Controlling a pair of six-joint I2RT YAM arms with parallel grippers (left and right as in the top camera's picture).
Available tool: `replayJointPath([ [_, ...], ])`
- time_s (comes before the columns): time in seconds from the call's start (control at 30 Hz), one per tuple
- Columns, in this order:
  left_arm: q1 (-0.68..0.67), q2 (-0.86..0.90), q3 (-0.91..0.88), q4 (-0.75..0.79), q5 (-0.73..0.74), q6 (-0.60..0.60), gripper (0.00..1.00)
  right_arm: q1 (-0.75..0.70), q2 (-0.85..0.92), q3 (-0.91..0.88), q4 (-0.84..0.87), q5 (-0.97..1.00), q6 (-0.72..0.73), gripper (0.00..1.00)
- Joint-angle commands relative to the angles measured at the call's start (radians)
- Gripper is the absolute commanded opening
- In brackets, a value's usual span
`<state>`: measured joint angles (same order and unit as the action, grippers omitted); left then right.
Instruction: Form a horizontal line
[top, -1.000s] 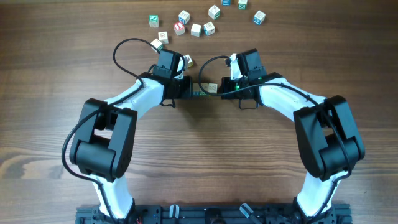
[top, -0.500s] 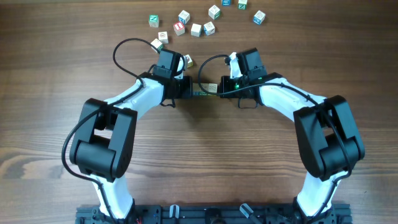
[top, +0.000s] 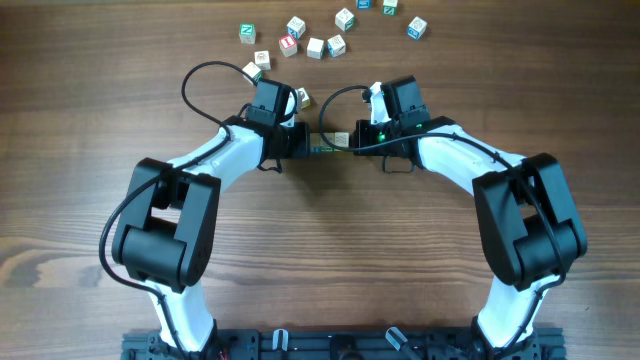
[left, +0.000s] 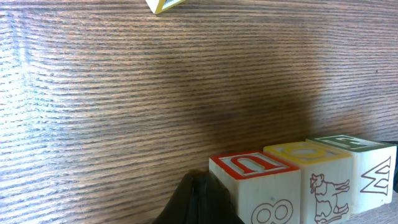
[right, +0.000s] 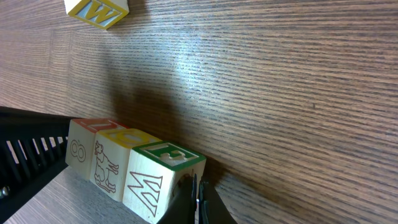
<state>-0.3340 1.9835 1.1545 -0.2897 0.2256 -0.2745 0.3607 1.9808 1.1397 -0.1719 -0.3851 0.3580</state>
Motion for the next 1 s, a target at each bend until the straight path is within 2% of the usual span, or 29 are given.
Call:
replayJointPath([
  [0.0, -0.013, 0.042, -0.036, -0.040, -0.061, 0.009, 0.04, 0.005, 0.019, 0.017, -0.001, -0.049, 0.008, 0.05],
  [0.23, -0.013, 0.042, -0.036, -0.045, -0.071, 0.009, 0.08, 0.005, 0.019, 0.017, -0.032, 0.024, 0.008, 0.05],
  [0.4, -0.013, 0.042, -0.036, -0.045, -0.072, 0.009, 0.17, 0.005, 0.019, 0.017, -0.048, 0.042, 0.000, 0.05],
  [0.97, -0.010, 0.042, -0.036, -0.061, -0.153, 0.009, 0.15, 0.005, 0.019, 0.017, -0.041, -0.001, 0.000, 0.05],
])
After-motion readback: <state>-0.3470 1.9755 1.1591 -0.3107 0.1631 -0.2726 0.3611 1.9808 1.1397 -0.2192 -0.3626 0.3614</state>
